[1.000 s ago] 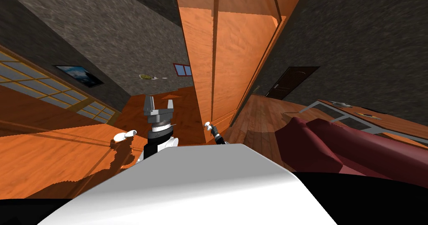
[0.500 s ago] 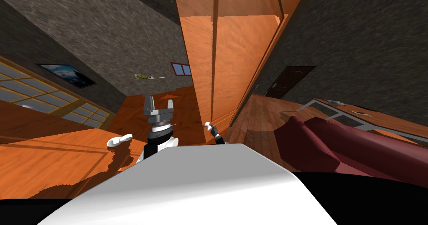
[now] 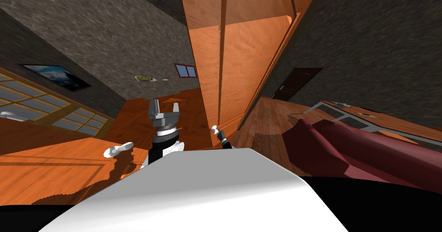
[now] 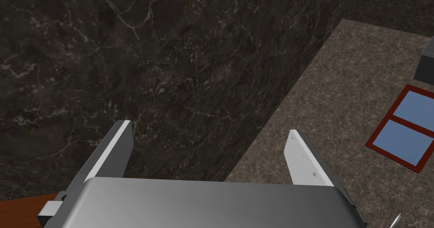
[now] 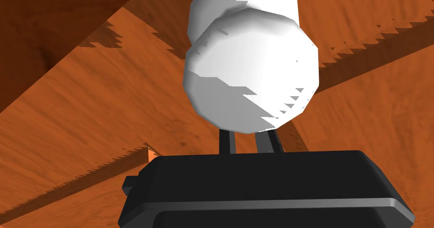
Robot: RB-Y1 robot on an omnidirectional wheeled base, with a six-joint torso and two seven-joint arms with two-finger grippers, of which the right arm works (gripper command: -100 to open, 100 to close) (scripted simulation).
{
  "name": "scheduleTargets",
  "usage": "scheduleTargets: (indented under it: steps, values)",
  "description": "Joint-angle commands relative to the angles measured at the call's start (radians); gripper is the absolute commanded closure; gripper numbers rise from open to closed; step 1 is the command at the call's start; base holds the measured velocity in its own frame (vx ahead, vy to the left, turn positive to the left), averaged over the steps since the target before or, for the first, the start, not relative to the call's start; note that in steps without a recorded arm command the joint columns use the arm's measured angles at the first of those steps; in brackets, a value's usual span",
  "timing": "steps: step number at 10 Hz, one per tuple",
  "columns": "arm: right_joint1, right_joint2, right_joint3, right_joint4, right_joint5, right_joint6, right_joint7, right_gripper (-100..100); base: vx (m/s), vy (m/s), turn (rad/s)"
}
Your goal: Push the door open
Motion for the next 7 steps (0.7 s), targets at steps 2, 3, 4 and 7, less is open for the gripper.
scheduleTargets:
  steps: [2, 3, 4, 7]
  values:
    - [-0.002, 0.001, 0.005, -0.054, -0.015, 0.010, -0.042, 100, 0.017, 0.014, -0.026]
    - [-0.002, 0.001, 0.005, -0.054, -0.015, 0.010, -0.042, 100, 0.018, 0.024, -0.025]
    - [-0.002, 0.001, 0.005, -0.054, -0.015, 0.010, -0.042, 100, 0.007, 0.015, 0.008]
    - [-0.002, 0.001, 0.005, -0.054, -0.015, 0.010, -0.042, 100, 0.000, 0.000, 0.000]
